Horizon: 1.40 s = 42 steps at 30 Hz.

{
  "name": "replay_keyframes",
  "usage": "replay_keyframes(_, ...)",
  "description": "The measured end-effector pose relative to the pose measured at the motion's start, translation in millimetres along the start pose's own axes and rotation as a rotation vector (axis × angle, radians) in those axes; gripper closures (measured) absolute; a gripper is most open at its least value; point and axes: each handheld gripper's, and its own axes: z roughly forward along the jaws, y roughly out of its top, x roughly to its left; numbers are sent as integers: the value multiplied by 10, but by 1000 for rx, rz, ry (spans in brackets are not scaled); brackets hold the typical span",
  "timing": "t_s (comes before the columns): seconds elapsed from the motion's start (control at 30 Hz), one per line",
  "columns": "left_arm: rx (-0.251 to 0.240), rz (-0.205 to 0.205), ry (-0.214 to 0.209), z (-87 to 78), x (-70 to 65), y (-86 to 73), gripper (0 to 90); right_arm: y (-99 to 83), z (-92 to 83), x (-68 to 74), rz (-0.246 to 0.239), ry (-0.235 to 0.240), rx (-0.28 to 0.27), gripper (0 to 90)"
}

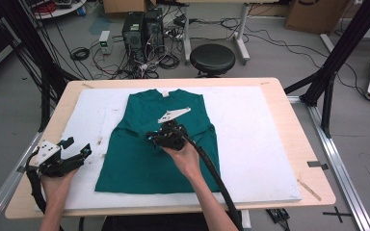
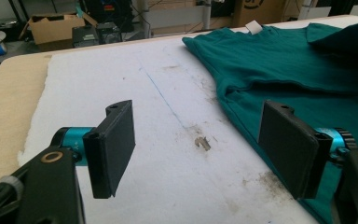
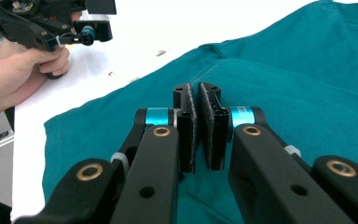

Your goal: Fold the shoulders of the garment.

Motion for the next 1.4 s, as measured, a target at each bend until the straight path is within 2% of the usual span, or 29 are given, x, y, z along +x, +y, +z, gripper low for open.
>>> replay_keyframes(0.03, 0, 1, 0, 0, -1, 0, 275, -3, 19, 3, 1, 5, 4, 841)
replay_keyframes(0.1, 0, 1, 0, 0, -1, 0, 275, -10, 63, 1, 6, 23, 10, 675)
replay_keyframes(0.17, 0, 0, -1, -1, 0, 0, 275, -10, 73, 5, 13, 18, 13, 610)
replay_keyframes(0.23, 0, 0, -1, -1, 0, 0, 275, -7, 61, 9, 12, -12, 10, 509)
replay_keyframes(0.37, 1, -2, -3, -1, 2, 0, 275, -14, -34, -12, 13, -57, 30, 398)
replay_keyframes(0.57, 1, 5, 0, 1, -6, 0, 275, -142, -339, -64, 6, -166, -1, 295)
replay_keyframes(0.67, -2, 2, -2, -2, 0, 0, 275, -240, -517, -105, -29, -243, 0, 230)
replay_keyframes(0.83, -12, -2, -6, -12, 5, -4, 275, -423, -811, -220, -5, -283, -52, 207)
replay_keyframes(0.9, -18, -2, -7, -17, 7, -6, 271, -493, -916, -254, -9, -292, -74, 208)
replay_keyframes(0.97, -24, -9, -6, -21, 12, -7, 262, -583, -1048, -292, -2, -284, -116, 207)
replay_keyframes(1.1, -31, -18, -3, -30, 19, -9, 234, -770, -1295, -390, 7, -314, -175, 208)
replay_keyframes(1.2, -33, -21, -4, -34, 24, -10, 208, -921, -1447, -467, 5, -362, -194, 208)
replay_keyframes(1.3, -40, -25, 2, -51, 28, -9, 191, -1100, -1588, -549, 4, -443, -225, 208)
replay_keyframes(1.4, -50, -26, -3, -56, 28, -9, 190, -1288, -1708, -648, 69, -492, -261, 207)
